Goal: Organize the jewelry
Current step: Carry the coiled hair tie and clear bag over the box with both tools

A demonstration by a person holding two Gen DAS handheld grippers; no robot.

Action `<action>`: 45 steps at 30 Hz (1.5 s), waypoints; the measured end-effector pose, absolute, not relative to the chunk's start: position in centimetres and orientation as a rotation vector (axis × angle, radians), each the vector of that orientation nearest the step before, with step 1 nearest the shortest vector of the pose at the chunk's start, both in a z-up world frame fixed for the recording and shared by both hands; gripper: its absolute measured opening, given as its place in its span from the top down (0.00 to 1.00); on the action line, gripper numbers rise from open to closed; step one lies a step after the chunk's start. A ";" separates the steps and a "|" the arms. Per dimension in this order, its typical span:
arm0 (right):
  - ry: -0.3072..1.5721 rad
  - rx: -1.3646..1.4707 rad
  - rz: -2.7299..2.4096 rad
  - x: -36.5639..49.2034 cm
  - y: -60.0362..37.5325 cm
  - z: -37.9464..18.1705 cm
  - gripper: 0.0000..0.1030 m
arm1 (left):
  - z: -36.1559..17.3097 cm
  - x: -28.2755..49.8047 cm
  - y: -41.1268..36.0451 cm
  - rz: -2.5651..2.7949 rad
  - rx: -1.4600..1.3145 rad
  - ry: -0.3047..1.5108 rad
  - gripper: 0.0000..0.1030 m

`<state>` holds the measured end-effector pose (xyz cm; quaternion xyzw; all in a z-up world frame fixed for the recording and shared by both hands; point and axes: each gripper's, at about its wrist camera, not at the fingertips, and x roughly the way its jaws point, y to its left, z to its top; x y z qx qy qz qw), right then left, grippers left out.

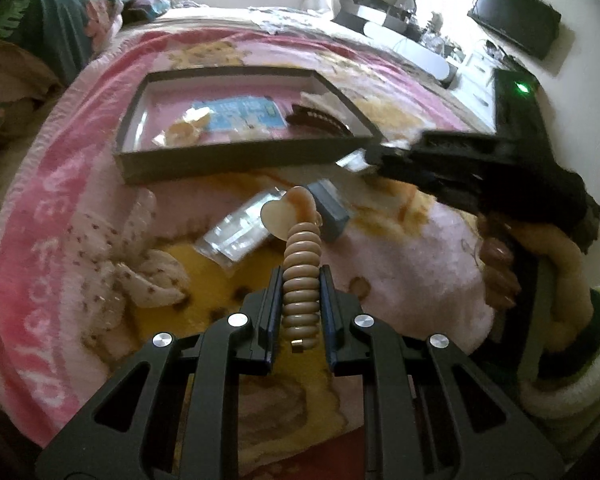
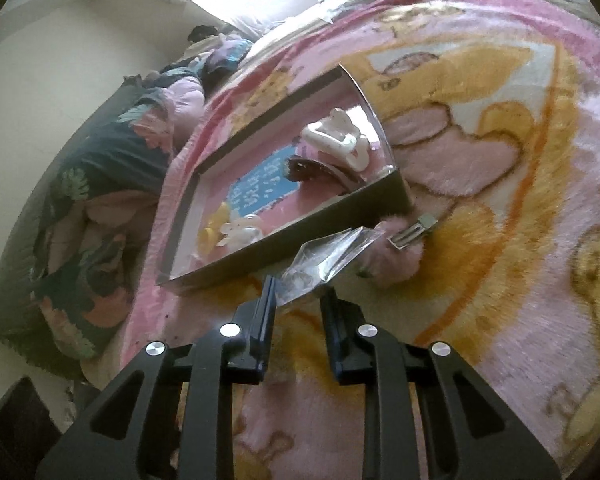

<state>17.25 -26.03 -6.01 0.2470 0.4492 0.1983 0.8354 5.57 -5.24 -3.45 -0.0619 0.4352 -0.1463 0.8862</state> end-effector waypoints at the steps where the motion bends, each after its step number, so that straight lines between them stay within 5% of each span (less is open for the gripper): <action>1: 0.942 0.509 0.423 16.9 -26.0 -5.5 0.79 | -3.2 5.7 -4.9 -0.299 -0.137 0.897 0.90; 16: 0.735 0.261 0.448 14.5 -24.4 1.6 0.79 | 0.6 8.2 -0.2 -0.199 -0.184 0.796 0.90; 45: 0.647 0.118 0.414 19.2 -23.7 5.8 0.79 | 4.0 16.6 1.4 -0.153 -0.164 0.743 0.90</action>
